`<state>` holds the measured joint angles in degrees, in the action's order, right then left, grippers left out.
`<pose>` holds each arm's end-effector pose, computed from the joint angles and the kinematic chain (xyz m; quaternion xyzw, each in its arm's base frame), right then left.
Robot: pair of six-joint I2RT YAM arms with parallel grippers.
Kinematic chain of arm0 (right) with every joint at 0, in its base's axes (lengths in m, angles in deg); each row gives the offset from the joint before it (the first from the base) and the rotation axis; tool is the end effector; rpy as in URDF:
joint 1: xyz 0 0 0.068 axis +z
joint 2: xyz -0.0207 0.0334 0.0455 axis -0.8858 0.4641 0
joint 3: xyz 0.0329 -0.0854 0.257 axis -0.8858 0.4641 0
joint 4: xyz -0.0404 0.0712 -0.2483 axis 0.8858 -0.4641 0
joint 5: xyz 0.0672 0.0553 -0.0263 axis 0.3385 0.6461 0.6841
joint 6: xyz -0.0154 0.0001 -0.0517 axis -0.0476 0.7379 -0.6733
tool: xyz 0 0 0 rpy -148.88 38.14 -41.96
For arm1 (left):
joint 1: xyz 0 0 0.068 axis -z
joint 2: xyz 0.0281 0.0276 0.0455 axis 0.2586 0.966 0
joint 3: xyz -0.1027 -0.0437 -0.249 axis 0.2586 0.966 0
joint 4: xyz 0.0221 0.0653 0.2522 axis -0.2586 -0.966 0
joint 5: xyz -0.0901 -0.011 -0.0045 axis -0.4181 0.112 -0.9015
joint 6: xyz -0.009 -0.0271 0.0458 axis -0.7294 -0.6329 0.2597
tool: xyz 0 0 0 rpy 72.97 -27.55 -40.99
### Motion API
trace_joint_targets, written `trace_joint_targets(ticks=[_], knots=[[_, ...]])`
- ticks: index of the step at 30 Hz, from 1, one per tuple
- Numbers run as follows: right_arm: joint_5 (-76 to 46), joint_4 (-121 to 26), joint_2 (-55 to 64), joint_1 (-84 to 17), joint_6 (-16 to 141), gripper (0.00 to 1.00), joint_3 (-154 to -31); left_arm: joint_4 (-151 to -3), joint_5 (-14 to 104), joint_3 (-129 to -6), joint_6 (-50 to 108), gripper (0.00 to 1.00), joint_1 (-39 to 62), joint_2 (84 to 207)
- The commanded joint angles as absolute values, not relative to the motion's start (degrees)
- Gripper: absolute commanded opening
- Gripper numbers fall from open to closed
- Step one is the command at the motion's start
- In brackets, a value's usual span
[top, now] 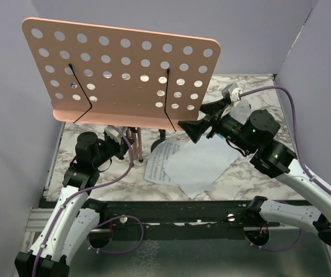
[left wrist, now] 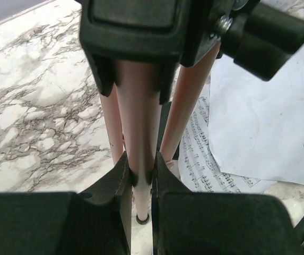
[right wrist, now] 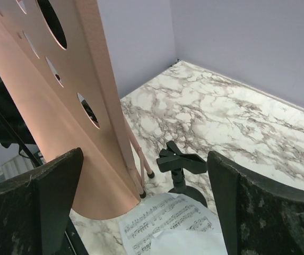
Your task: Set up the instrument practice props
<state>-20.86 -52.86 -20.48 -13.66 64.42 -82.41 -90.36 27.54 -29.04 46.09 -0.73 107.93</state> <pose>0.1412 0.1623 0.4378 -0.2450 0.6420 0.3585 0.6319 0.1522 -0.0545 0.2907 0.2670 0.7380 -0.2193 0.5796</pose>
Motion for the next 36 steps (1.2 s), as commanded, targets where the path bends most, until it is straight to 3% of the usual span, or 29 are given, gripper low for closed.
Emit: trace_joint_targets(ticks=[1,13,36], knots=[[-22.21,-52.98,-22.19,-13.54,64.62,1.00,-78.84,-88.69,24.87,-28.46,43.80,0.00,-0.79,106.67],[-13.50,-46.54,-27.38,-13.56,62.62,1.00,-71.28,-88.75,24.96,-28.13,43.77,0.00,-0.79,106.34],[-4.97,-43.84,-24.73,-13.56,67.20,1.00,-79.84,-88.45,30.26,-27.05,41.84,0.00,-0.81,105.52]])
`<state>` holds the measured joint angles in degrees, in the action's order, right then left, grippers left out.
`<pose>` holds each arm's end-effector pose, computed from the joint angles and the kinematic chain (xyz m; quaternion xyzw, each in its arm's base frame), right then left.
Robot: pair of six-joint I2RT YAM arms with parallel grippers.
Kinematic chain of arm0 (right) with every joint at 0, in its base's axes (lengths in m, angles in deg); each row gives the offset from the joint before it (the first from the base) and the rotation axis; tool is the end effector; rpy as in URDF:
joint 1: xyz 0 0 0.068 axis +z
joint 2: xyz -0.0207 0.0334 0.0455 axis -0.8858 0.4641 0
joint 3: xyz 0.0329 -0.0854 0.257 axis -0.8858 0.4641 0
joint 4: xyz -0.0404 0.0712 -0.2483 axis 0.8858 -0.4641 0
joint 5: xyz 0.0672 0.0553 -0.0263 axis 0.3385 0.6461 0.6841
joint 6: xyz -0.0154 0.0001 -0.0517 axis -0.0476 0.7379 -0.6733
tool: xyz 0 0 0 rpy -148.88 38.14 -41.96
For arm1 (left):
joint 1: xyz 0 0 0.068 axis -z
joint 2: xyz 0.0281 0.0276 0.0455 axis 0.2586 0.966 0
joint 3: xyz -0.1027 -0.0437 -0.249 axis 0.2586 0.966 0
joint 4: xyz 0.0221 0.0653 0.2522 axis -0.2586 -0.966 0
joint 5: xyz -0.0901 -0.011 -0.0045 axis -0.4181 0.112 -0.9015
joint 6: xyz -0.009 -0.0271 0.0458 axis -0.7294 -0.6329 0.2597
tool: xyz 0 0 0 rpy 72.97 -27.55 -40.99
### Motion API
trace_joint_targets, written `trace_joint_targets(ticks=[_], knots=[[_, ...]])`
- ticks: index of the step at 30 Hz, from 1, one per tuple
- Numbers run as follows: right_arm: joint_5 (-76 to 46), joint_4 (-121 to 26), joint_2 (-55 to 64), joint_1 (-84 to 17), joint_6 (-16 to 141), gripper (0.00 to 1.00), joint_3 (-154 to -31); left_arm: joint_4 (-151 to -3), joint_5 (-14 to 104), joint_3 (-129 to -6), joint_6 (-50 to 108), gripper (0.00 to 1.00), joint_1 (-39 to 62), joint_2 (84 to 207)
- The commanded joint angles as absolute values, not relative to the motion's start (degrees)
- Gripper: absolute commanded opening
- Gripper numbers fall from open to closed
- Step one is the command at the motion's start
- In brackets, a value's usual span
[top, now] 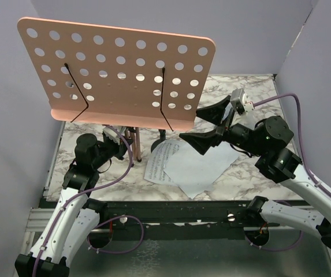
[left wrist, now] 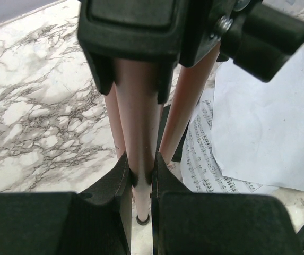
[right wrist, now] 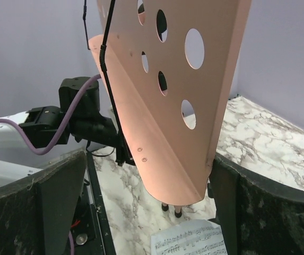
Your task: Set up the instrument practice props
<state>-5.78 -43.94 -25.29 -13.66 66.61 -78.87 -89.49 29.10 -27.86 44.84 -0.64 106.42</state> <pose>0.1181 0.1501 0.4488 -0.3070 0.5431 0.4648 0.6283 0.1490 -0.0531 0.2886 0.2526 0.7378 -0.2151 0.5879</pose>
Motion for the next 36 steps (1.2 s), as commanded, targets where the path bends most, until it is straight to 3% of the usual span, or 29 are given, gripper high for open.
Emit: trace_joint_targets(ticks=[1,8,20,36], knots=[[-6.33,-44.14,-24.81,-13.57,67.17,1.00,-79.38,-88.36,30.42,-27.05,41.82,0.00,-0.84,105.50],[-15.69,-46.72,-25.96,-13.56,67.79,1.00,-75.83,-88.12,29.85,-26.79,41.78,0.00,-0.84,105.45],[-13.71,-45.91,-27.61,-13.53,66.45,1.00,-70.25,-87.07,29.09,-26.00,41.38,0.00,-0.81,105.39],[4.04,-10.05,-17.68,-13.54,64.60,1.00,-53.03,-86.08,26.10,-25.03,41.50,0.00,-0.84,102.79]])
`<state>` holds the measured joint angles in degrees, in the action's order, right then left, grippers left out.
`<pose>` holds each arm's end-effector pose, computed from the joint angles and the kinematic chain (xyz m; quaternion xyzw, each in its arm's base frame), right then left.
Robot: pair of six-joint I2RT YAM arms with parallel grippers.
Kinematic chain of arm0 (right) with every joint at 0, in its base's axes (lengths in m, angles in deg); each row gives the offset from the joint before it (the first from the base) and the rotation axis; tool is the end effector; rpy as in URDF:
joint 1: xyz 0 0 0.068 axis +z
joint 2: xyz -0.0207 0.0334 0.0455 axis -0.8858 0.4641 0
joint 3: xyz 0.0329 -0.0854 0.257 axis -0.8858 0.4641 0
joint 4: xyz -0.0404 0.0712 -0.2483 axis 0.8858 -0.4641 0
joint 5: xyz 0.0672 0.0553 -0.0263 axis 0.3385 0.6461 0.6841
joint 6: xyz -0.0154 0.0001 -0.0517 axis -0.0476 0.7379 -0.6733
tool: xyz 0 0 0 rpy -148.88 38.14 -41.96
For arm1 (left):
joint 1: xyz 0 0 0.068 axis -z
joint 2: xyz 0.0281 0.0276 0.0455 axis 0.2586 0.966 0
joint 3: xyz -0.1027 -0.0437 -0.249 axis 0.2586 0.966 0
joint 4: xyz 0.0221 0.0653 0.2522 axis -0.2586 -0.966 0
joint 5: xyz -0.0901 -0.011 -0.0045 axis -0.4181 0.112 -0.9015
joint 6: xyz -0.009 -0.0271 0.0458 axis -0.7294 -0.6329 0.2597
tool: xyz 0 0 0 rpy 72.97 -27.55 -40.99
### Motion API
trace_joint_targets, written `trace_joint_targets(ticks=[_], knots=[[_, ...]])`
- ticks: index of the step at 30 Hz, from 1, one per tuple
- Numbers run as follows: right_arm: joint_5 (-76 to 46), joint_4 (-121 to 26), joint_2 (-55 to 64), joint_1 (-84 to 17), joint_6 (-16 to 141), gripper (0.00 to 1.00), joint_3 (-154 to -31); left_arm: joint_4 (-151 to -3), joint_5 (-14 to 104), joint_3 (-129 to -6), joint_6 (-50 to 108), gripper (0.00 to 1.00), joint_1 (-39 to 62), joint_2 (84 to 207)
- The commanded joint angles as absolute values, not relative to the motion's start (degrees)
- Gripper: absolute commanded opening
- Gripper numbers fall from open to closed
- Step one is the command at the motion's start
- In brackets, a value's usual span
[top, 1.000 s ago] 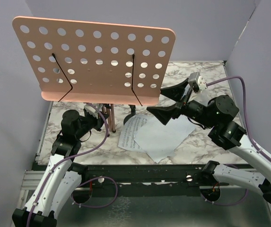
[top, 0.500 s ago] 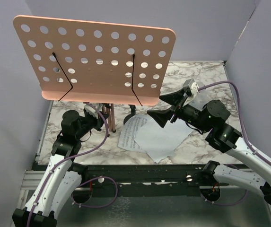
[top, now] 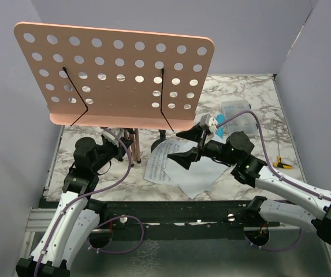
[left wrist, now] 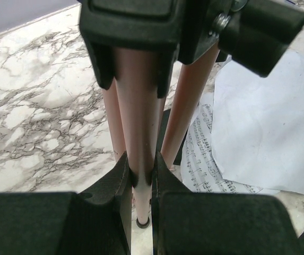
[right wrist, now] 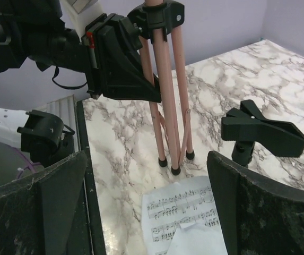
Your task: Set up the instrument practice props
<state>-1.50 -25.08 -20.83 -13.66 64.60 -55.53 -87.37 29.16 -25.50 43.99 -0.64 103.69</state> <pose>0.1427 0.1819 0.3250 -0.3534 0.5822 0.4569 0.5722 0.1428 -0.0515 0.2843 0.2482 0.7261 -0.2178 0.6031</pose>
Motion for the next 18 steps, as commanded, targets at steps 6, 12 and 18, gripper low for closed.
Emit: trace_joint_targets(ticks=[6,12,18], knots=[[9.36,-1.04,-7.42,-13.55,69.27,1.00,-56.33,-86.12,25.19,-24.86,41.52,0.00,-0.78,102.22],[15.18,7.22,2.86,-13.63,75.19,0.97,-63.16,-86.04,24.92,-24.53,40.99,0.00,-0.80,101.76],[14.27,14.99,7.28,-13.74,79.12,0.95,-66.06,-85.97,24.74,-24.16,40.92,0.00,-0.84,100.91]])
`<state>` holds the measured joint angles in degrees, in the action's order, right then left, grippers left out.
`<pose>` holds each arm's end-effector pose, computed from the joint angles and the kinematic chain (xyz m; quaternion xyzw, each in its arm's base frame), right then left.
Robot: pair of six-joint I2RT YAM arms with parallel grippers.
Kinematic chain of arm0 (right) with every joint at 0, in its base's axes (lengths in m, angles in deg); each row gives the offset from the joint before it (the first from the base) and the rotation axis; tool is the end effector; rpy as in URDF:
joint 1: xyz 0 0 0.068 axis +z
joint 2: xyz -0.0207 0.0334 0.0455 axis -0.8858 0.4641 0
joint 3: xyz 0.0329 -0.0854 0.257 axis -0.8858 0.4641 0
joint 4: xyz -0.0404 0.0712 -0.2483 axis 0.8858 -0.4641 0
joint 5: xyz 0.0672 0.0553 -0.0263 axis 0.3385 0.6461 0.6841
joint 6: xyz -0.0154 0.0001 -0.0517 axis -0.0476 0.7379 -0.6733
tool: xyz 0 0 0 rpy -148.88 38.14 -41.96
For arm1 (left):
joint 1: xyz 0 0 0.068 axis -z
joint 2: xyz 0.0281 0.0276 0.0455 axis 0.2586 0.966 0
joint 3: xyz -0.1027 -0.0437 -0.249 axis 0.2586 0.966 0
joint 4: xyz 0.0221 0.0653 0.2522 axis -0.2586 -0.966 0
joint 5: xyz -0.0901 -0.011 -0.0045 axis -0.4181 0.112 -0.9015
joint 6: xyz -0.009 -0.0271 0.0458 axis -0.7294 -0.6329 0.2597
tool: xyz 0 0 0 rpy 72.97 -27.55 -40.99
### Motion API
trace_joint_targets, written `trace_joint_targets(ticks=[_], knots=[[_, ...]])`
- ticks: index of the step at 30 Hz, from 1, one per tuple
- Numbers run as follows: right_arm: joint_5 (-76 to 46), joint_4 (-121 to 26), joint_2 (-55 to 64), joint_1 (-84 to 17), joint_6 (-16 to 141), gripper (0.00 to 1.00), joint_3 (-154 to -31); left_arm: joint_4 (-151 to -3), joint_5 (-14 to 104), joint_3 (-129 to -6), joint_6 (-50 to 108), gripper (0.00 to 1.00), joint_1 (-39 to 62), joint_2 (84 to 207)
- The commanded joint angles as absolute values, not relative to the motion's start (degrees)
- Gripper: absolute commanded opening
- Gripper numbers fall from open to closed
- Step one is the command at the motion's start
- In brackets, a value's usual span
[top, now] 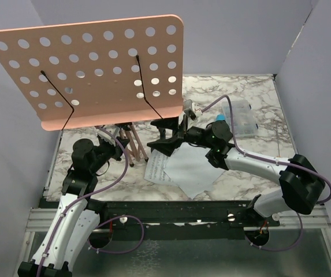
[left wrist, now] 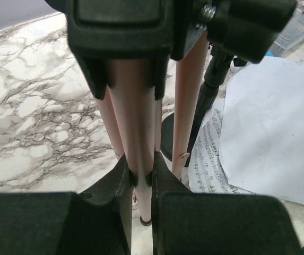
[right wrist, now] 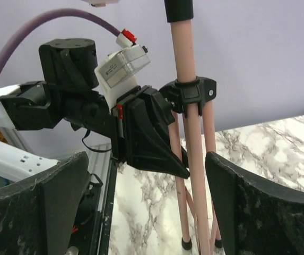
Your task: Set up the instrument practice props
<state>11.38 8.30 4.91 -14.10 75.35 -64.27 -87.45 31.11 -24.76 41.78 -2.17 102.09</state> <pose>0.1948 0.2482 0.3231 -0.3671 0.4668 0.5776 0.5601 0.1405 -0.0457 0.2832 0.2147 0.7334 -0.2085 0.6105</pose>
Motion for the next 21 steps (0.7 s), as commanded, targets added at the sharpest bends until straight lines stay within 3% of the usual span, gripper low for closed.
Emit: trace_joint_targets(ticks=[1,21], knots=[[14.37,15.66,7.63,-13.74,79.42,0.94,-66.21,-85.97,24.76,-24.18,40.86,0.00,-0.84,100.81],[4.51,23.05,-1.64,-16.32,85.08,0.95,-51.52,-86.00,25.83,-24.34,38.80,0.00,-0.84,99.92]])
